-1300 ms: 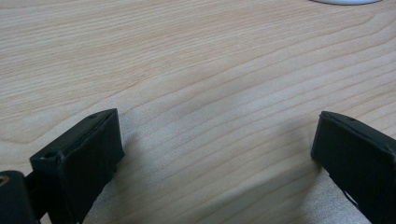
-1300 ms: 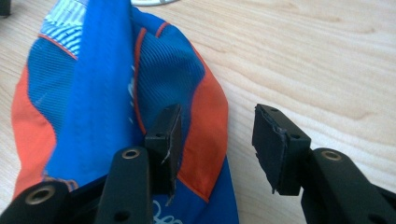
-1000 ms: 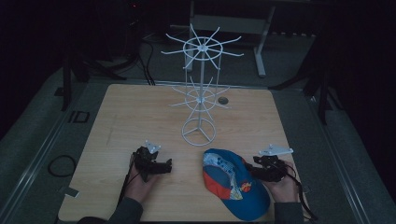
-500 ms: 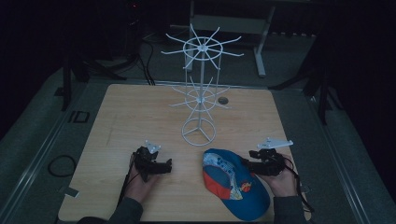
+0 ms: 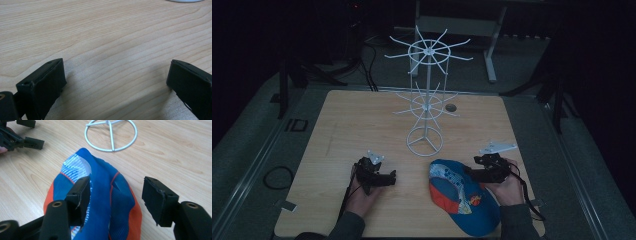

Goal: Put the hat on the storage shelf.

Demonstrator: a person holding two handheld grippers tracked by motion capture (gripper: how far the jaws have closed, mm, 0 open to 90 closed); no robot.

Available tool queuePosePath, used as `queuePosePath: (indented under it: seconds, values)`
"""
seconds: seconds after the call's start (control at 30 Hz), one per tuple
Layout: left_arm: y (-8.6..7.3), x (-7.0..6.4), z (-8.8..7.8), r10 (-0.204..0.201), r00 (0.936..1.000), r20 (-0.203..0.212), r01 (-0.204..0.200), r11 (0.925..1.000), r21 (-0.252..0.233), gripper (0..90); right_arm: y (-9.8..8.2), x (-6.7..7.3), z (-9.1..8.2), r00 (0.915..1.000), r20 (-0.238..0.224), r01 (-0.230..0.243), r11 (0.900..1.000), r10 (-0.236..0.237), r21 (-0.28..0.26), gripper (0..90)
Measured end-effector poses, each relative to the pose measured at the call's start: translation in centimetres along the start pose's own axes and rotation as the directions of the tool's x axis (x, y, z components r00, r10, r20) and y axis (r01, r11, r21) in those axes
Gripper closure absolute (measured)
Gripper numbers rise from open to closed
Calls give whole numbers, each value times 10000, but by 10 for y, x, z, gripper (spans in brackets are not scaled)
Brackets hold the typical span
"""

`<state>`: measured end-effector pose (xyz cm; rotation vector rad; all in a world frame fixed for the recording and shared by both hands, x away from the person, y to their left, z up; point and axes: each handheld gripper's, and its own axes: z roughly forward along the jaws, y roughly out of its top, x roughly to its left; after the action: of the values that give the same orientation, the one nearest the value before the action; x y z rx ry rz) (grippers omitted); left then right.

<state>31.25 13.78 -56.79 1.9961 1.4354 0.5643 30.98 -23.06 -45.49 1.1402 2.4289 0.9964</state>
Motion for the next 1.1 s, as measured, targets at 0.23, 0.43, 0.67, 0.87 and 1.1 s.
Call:
queuePosePath:
  seconds: [0.23,0.43,0.67,0.87,1.1]
  values:
    - [0,0,0,-4,10000,2,4,10000,-5,24,14,8,5,9992,24,410,9992,-410,40,371]
    - [0,0,0,0,10000,10,-1,10000,16,24,21,11,9,9982,-57,601,9980,-600,211,345]
    - [0,0,0,-21,10000,8,21,10000,0,24,26,17,19,9968,-109,793,9938,-787,777,248]
    - [0,0,0,-1,10000,11,1,10000,11,24,30,21,30,9942,-279,1065,9880,-1040,1122,218]
    - [0,0,0,-23,10000,-5,23,10000,-24,24,36,24,42,9923,-563,1177,9820,-1104,1479,206]
